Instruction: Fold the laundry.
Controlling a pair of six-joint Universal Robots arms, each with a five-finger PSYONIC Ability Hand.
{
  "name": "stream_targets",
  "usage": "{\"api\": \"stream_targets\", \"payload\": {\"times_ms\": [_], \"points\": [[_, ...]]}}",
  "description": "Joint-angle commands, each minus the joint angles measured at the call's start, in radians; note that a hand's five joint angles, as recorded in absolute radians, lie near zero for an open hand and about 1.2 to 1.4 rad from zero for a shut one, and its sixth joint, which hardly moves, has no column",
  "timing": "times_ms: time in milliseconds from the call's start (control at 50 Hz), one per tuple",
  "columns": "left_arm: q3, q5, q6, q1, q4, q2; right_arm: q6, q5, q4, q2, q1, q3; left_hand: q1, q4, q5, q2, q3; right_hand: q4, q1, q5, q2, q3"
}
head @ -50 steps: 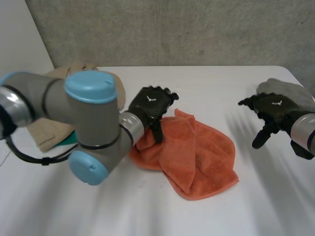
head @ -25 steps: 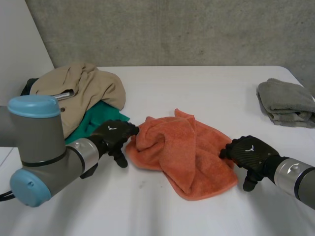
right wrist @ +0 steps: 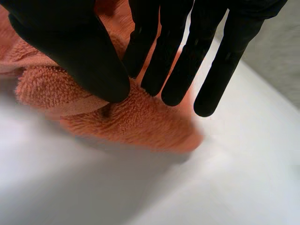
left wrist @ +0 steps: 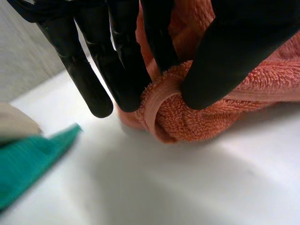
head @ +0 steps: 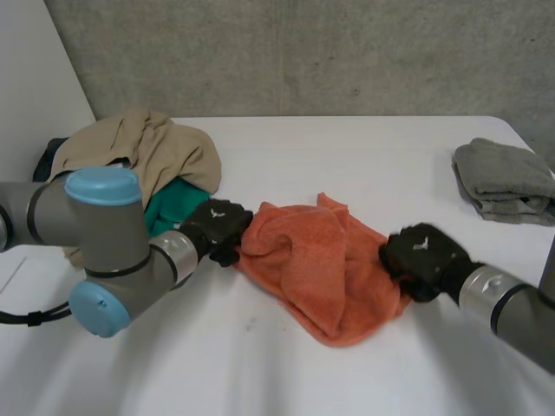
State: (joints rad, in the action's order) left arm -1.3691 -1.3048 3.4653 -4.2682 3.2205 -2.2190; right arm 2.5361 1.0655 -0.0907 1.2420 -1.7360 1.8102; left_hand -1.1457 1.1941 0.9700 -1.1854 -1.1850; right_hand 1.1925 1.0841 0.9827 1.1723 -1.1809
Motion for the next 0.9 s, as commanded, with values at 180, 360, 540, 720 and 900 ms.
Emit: {"api": "stream_targets", "payload": {"times_ms": [180, 360, 540, 720, 900], "points": [[0.002, -0.123, 0.015, 0.013, -0.010, 0.504, 0.168, 0.062, 0.212, 0.329, 0.079, -0.357, -0.251, 0.202, 0.252, -0.211, -0.211, 0.204, 0.312, 0.239, 0.224, -0.215], [0.007, -0.123, 0.017, 0.008, -0.016, 0.463, 0.162, 0.128, 0.263, 0.249, 0.065, -0.457, -0.251, 0.202, 0.252, -0.211, -0.211, 0.204, 0.312, 0.239, 0.224, -0.215], [0.170, -0.133, 0.136, 0.002, 0.013, 0.100, 0.093, 0.250, 0.253, -0.071, 0.006, -0.589, -0.251, 0.202, 0.252, -0.211, -0.211, 0.204, 0.312, 0.239, 0.224, -0.215], [0.645, -0.155, 0.252, 0.005, 0.269, -0.025, 0.098, 0.441, -0.053, -0.217, -0.028, -0.945, -0.251, 0.202, 0.252, -0.211, -0.211, 0.204, 0.312, 0.239, 0.224, -0.215], [0.624, -0.231, 0.232, -0.001, 0.497, 0.076, 0.151, 0.452, -0.343, -0.184, -0.043, -0.994, -0.251, 0.202, 0.252, -0.211, -0.211, 0.204, 0.312, 0.239, 0.224, -0.215]]}}
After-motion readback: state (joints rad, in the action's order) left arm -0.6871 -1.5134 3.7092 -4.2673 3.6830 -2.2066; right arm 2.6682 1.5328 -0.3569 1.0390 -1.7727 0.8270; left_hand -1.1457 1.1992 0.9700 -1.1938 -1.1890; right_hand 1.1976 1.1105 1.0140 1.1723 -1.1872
